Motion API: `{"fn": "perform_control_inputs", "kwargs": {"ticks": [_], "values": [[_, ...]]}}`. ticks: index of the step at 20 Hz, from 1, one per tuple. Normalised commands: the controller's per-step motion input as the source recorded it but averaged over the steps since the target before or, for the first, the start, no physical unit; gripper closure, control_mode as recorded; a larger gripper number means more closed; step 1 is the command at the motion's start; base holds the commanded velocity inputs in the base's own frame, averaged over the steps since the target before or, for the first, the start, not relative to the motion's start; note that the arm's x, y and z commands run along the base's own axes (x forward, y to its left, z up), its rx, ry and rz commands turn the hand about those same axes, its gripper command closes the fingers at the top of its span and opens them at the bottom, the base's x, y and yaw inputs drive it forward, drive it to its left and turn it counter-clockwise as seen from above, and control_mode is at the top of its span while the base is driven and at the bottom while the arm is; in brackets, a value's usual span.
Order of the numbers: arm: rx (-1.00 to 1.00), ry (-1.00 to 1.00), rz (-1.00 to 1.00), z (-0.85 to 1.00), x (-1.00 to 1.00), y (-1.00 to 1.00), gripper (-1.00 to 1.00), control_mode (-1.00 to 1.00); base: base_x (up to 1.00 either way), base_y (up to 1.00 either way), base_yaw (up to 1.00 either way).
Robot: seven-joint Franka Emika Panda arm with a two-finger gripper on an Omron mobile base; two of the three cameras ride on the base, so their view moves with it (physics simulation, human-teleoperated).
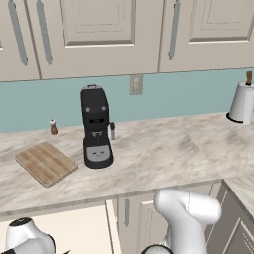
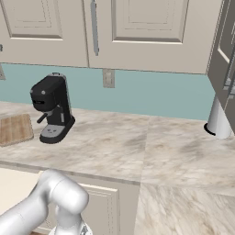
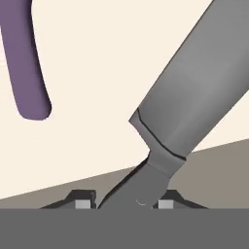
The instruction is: Open the drawer on the left and place the cutting tools on the cutting board.
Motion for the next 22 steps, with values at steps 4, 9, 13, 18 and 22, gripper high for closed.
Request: {"fn": "perform_control_inputs", "kwargs": {"ticks": [4, 9, 13, 18, 22], "values": [[0.01, 0.00, 0.00, 1.00, -0.84, -0.39, 1.00, -1.00, 0.00, 0.00, 0.00], [0.00, -0.01, 0.00, 1.00, -0.32, -0.49, 1.00, -1.00, 0.00, 0.00, 0.00], [0.00, -0.04, 0.01, 1.00, 0.22, -0.40, 1.00, -1.00, 0.00, 0.00, 0.00], [-0.03, -0.01, 0.02, 1.00, 0.55, -0.30, 1.00, -1.00, 0.00, 0.00, 0.00], [-0.08, 0.00, 0.03, 1.00, 0.83, -0.32, 1.00, -1.00, 0.00, 0.00, 0.00]]}}
